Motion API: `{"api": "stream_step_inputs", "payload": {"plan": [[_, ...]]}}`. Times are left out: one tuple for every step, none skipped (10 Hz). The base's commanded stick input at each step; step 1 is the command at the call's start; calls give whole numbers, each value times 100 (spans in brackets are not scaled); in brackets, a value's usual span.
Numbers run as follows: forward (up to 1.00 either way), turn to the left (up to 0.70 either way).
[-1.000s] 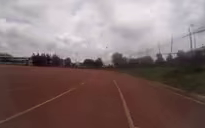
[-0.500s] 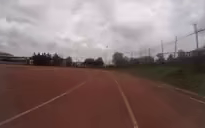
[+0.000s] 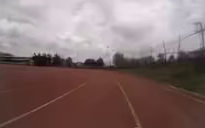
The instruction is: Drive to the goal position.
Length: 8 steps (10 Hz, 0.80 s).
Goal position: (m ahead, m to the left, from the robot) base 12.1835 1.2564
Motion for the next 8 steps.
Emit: {"api": "stream_step_inputs", "payload": {"plan": [[70, 0], [70, 0], [70, 0], [70, 0], [70, 0], [70, 0], [70, 0], [70, 0]]}}
